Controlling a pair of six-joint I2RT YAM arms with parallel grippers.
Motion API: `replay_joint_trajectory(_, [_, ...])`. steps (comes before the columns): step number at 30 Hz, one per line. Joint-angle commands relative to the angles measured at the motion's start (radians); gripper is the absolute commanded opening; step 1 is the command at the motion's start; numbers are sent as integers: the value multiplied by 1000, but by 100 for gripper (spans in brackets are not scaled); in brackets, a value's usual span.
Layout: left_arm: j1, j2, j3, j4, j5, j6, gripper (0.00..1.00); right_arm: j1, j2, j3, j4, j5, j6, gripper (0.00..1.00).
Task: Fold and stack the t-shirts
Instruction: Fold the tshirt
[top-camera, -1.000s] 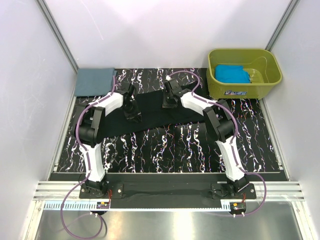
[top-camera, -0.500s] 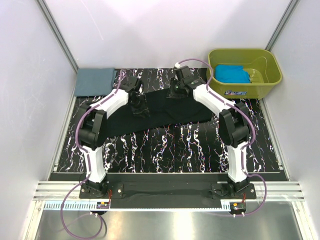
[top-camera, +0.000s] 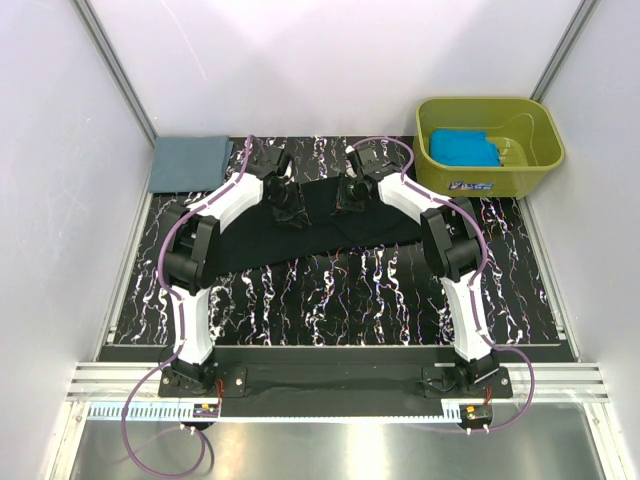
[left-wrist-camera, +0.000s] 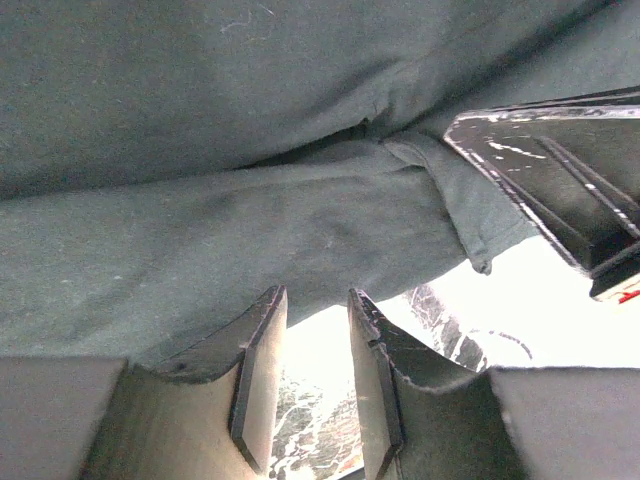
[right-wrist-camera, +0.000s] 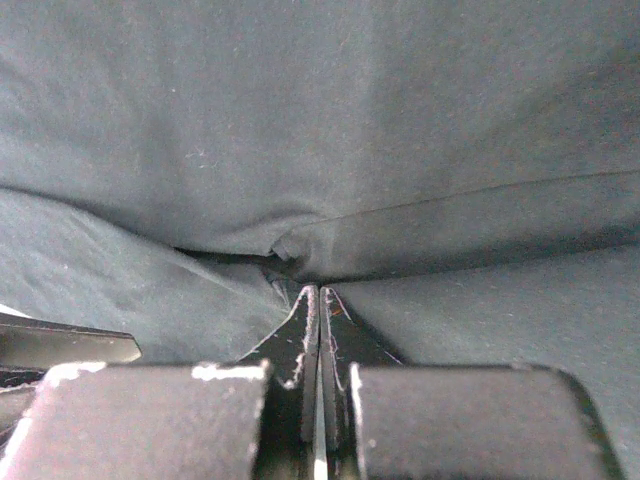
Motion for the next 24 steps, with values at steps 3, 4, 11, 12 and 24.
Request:
replay_joint_trajectory(3, [2, 4, 28, 27, 48, -12, 36, 9, -23, -31, 33, -48, 1, 0])
replay_joint_trajectory(4, [2, 3, 28, 29, 50, -12, 36, 9, -23, -43, 36, -56, 8, 0])
replay_joint_trajectory(11, [0, -8, 46, 32, 57, -6, 36, 18, -53, -131, 68, -71, 32, 0])
replay_joint_trajectory(12, [2, -10, 44, 32, 56, -4, 36, 20, -61, -145, 82, -68, 34, 0])
replay_joint_trajectory(24, [2, -37, -11, 32, 54, 13, 37, 20, -116, -145, 38, 56, 18, 7])
